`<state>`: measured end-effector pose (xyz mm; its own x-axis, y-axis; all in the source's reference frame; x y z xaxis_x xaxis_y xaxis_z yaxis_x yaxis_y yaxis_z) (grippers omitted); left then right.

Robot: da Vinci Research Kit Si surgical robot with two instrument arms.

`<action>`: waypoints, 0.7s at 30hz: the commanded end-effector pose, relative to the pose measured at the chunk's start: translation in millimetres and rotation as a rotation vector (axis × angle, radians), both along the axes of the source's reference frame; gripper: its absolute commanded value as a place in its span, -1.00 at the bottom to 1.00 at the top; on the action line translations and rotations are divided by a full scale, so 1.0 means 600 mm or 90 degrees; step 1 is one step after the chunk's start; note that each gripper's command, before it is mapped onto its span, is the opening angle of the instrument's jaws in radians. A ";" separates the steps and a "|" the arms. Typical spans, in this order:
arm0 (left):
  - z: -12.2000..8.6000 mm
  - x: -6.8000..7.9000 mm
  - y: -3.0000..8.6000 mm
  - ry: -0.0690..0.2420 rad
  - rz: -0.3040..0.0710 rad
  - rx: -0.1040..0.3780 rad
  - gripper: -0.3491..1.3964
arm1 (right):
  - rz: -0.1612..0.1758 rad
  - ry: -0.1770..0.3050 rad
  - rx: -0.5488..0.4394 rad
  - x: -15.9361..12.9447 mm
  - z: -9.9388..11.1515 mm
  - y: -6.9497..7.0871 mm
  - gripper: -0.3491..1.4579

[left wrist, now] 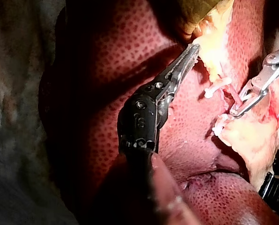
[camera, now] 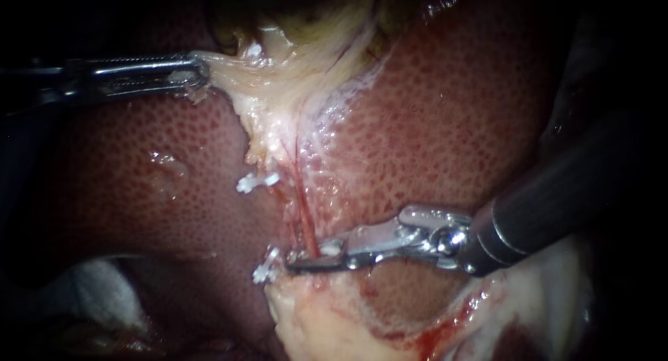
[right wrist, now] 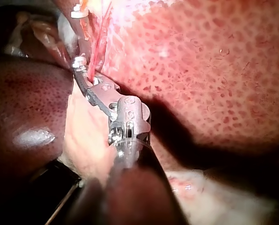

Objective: Clipping first clip right tube

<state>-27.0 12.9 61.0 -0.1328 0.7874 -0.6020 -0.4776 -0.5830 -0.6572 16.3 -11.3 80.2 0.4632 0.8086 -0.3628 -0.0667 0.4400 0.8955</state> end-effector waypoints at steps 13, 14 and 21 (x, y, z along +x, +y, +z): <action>0.0000 0.0000 -0.0001 0.000 0.000 0.000 -1.00 | -0.011 -0.017 0.013 -0.0005 -0.0001 -0.0001 -1.00; 0.0000 0.0001 -0.0001 0.000 0.000 0.000 -1.00 | -0.011 -0.017 0.013 -0.0005 -0.0001 -0.0001 -1.00; 0.0000 0.0000 -0.0001 0.000 0.000 0.000 -1.00 | -0.010 -0.018 0.016 -0.0005 -0.0001 -0.0001 -1.00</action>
<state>-26.9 12.8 61.0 -0.1328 0.7874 -0.6020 -0.4779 -0.5830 -0.6570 16.0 -11.3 80.2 0.4863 0.8094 -0.3292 -0.0855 0.4190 0.9039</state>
